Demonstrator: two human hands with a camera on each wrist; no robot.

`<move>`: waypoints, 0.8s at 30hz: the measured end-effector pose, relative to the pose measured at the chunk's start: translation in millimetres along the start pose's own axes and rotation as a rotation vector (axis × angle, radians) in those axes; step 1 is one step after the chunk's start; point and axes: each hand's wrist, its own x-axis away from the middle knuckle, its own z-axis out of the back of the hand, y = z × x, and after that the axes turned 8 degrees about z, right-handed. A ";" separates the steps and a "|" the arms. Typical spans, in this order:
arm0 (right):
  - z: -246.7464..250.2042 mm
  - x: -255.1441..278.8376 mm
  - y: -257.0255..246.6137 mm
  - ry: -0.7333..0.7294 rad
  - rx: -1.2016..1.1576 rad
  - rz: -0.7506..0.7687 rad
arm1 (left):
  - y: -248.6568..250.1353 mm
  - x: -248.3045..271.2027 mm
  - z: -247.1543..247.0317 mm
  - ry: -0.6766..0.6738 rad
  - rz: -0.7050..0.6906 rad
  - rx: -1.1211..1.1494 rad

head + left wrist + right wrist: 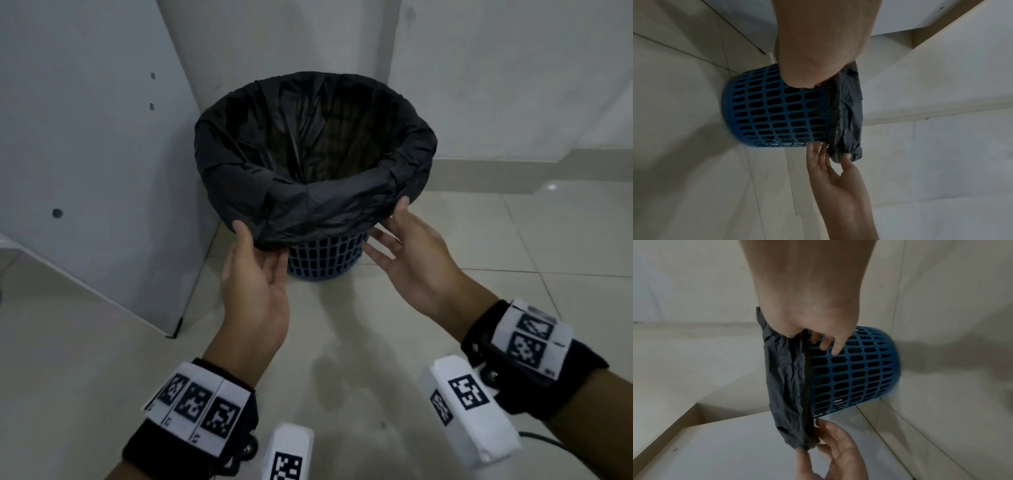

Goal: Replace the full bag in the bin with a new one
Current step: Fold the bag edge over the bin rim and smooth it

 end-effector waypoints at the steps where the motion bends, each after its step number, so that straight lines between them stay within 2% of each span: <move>1: -3.3 -1.7 -1.0 0.003 -0.033 0.000 | 0.5 -1.0 0.1 0.013 -0.018 -0.001; 6: -10.6 -5.7 -2.6 0.027 -0.167 -0.041 | 7.0 -2.7 -0.3 -0.001 -0.062 -0.032; 12: -3.4 -11.7 -1.7 -0.029 -0.230 -0.049 | 8.4 -8.1 -0.3 -0.021 0.022 -0.066; 19: -8.5 -25.3 -7.7 -0.032 -0.250 -0.080 | 18.4 -24.8 -12.5 -0.038 0.111 0.030; 22: -10.6 -25.7 -8.3 -0.035 -0.234 -0.083 | 20.6 -25.1 -13.7 0.001 0.083 0.031; 24: -11.0 -24.4 -8.3 -0.029 -0.216 -0.081 | 18.3 -16.5 -12.0 0.075 0.040 0.009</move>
